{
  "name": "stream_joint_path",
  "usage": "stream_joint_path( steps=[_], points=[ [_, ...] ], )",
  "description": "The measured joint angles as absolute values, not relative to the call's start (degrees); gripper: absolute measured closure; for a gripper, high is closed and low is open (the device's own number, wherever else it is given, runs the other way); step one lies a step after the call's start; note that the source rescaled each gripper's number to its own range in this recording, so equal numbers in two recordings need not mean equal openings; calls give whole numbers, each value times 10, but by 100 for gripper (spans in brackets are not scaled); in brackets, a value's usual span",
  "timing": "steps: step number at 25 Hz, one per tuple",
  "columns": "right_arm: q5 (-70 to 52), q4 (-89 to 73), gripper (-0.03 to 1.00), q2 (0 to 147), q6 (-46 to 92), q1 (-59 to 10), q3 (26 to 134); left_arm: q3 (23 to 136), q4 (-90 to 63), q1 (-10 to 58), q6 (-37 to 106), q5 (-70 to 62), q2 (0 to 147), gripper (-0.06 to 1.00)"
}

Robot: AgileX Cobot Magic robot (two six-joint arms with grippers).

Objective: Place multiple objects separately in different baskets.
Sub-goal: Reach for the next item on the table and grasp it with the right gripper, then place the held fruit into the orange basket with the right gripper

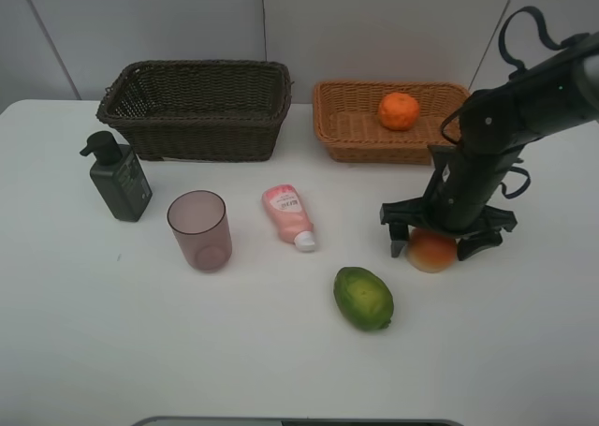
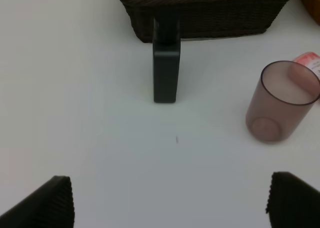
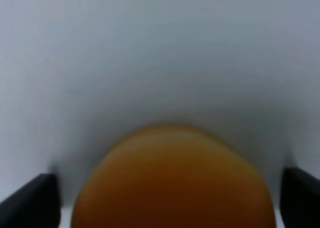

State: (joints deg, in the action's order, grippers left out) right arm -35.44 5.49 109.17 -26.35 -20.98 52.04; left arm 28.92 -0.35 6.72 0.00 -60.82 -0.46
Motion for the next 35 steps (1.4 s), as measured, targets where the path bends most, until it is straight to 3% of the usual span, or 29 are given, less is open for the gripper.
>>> stream_joint_path(
  steps=[2, 3, 4, 28, 35],
  points=[
    [-354, 57, 61, 1092, -264, -210, 520, 289, -3, 67, 0, -608, -5, -5],
    [-354, 56, 89, 1092, -264, -210, 520, 289, -3, 67, 0, -608, -5, -5],
    [-354, 56, 94, 1092, -264, -210, 520, 289, -3, 67, 0, -608, -5, -5],
    [-358, 56, 94, 1092, -264, -210, 520, 289, -3, 67, 0, -608, -5, -5],
    [-460, 61, 94, 1067, -236, -210, 583, 289, -3, 67, 0, -608, -5, -5]
  ],
)
